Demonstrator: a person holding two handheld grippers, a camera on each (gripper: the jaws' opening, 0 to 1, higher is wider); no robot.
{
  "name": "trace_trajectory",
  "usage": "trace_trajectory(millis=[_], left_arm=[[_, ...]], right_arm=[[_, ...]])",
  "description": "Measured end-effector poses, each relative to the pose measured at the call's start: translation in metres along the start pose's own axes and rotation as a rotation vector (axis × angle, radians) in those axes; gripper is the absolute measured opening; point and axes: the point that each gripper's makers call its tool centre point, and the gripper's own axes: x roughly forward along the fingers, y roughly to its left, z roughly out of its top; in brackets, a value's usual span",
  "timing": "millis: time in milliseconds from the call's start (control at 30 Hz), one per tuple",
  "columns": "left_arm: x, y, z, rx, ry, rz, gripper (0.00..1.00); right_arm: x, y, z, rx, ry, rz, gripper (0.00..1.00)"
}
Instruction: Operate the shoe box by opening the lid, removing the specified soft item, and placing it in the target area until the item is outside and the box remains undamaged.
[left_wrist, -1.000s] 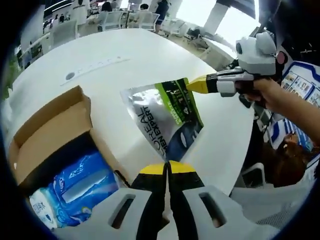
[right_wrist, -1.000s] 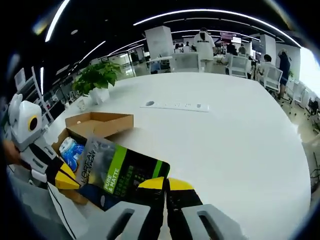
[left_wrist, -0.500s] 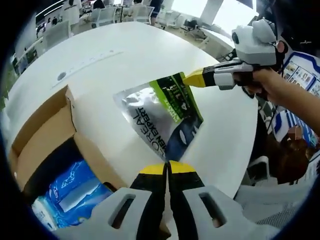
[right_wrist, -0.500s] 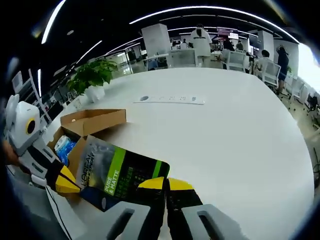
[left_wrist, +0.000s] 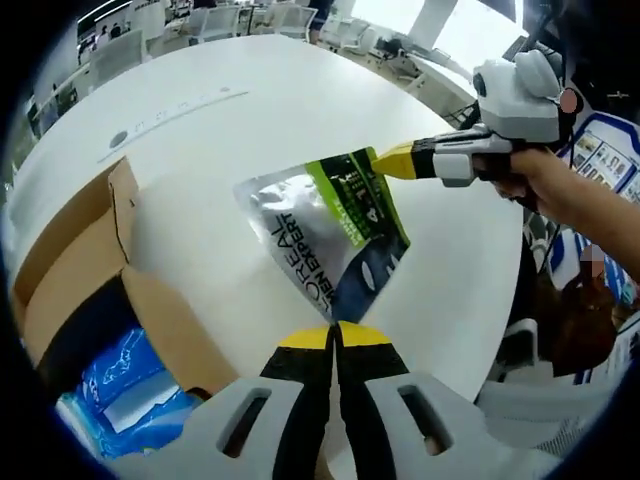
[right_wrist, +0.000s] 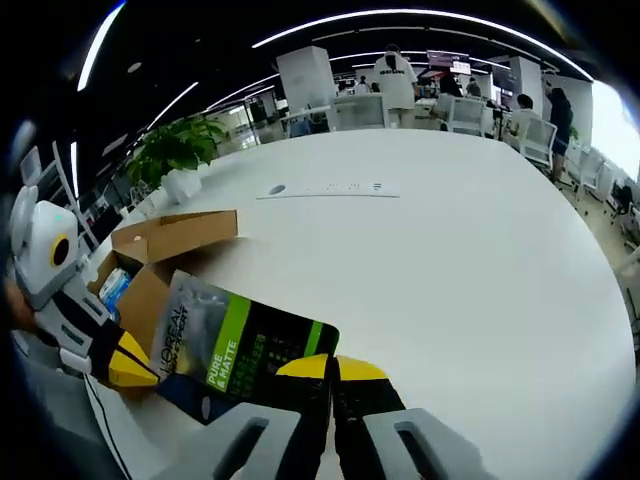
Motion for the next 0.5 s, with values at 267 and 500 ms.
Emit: trace_trajectory(millis=[267, 500], left_arm=[[0.01, 0.002, 0.0, 0.036, 0.021, 0.006, 0.0], [0.017, 0.005, 0.001, 0.101, 0.044, 0.03, 0.0]], right_arm=[[0.008, -0.007, -0.003, 0.039, -0.022, -0.008, 0.0], [0.014, -0.012, -0.008, 0.051, -0.022, -0.013, 0.0]])
